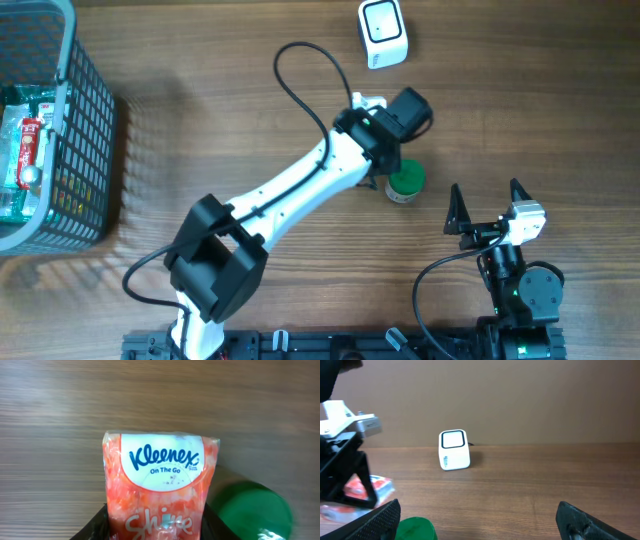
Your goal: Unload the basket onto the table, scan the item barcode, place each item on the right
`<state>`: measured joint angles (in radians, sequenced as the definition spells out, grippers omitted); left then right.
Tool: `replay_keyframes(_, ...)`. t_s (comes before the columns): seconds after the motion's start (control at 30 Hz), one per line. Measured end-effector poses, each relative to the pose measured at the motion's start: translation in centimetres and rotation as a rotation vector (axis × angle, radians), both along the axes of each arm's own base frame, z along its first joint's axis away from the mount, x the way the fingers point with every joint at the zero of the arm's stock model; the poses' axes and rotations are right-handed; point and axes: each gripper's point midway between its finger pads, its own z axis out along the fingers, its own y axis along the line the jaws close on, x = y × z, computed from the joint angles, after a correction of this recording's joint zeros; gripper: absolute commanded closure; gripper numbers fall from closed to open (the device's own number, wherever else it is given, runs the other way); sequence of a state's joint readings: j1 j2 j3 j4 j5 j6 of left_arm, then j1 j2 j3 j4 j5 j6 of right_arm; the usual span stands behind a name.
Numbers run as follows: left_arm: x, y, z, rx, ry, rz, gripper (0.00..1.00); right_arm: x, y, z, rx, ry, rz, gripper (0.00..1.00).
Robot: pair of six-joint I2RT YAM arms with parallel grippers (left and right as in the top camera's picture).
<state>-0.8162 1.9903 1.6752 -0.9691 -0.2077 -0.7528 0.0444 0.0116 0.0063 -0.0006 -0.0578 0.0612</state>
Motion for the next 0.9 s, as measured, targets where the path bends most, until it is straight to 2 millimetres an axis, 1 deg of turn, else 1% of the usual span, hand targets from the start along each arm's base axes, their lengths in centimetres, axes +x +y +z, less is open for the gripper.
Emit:
replay_keyframes(0.1, 0.9, 4.0, -0.1, 0.11, 0.002, 0.064, 0.69, 0.0, 0.0, 0.0, 0.0, 0.0, 0.0, 0.0)
replay_keyframes(0.13, 1.5, 4.7, -0.1, 0.123, -0.006, 0.081, 0.7, 0.0, 0.0, 0.0, 0.0, 0.0, 0.0, 0.0)
replay_keyframes(0.2, 2.0, 5.0, -0.6, 0.117, -0.027, 0.092, 0.7, 0.0, 0.0, 0.0, 0.0, 0.0, 0.0, 0.0)
replay_keyframes(0.27, 1.4, 5.6, -3.3, 0.124, -0.013, 0.093, 0.7, 0.0, 0.0, 0.0, 0.0, 0.0, 0.0, 0.0)
replay_keyframes(0.3, 1.3, 5.1, -4.5, 0.089, -0.01, 0.087, 0.69, 0.0, 0.0, 0.0, 0.0, 0.0, 0.0, 0.0)
replay_keyframes(0.37, 0.8, 4.3, -6.5, 0.031, 0.006, 0.074, 0.6, 0.0, 0.0, 0.0, 0.0, 0.0, 0.0, 0.0)
replay_keyframes(0.43, -0.1, 4.4, -7.9, 0.018, 0.037, 0.064, 0.21, 0.0, 0.0, 0.0, 0.0, 0.0, 0.0, 0.0)
replay_keyframes(0.5, -0.4, 4.4, -8.2, 0.014, 0.05, 0.056, 0.09, 0.0, 0.0, 0.0, 0.0, 0.0, 0.0, 0.0)
replay_keyframes(0.53, -0.4, 4.3, -8.2, 0.015, 0.05, 0.047, 0.08, 0.0, 0.0, 0.0, 0.0, 0.0, 0.0, 0.0)
replay_keyframes(0.57, -0.4, 4.5, -8.1, 0.022, 0.059, 0.028, 0.09, 0.0, 0.0, 0.0, 0.0, 0.0, 0.0, 0.0)
replay_keyframes(0.6, -0.4, 4.8, -7.8, 0.027, 0.066, 0.021, 0.14, 0.0, 0.0, 0.0, 0.0, 0.0, 0.0, 0.0)
replay_keyframes(0.63, 0.3, 5.2, -6.4, 0.003, 0.056, 0.021, 0.24, 0.0, 0.0, 0.0, 0.0, 0.0, 0.0, 0.0)
replay_keyframes(0.7, 1.1, 5.6, -3.7, -0.078, 0.048, 0.034, 0.36, 0.0, 0.0, 0.0, 0.0, 0.0, 0.0, 0.0)
replay_keyframes(0.77, 1.5, 6.5, -0.7, -0.163, 0.056, 0.051, 0.37, 0.0, 0.0, 0.0, 0.0, 0.0, 0.0, 0.0)
replay_keyframes(0.8, 1.6, 7.1, -0.4, -0.177, 0.072, 0.064, 0.48, 0.0, 0.0, 0.0, 0.0, 0.0, 0.0, 0.0)
replay_keyframes(0.83, 1.5, 7.5, -0.7, -0.181, 0.094, 0.073, 0.57, 0.0, 0.0, 0.0, 0.0, 0.0, 0.0, 0.0)
replay_keyframes(0.9, 0.9, 7.5, -1.5, -0.187, 0.124, 0.074, 0.64, 0.0, 0.0, 0.0, 0.0, 0.0, 0.0, 0.0)
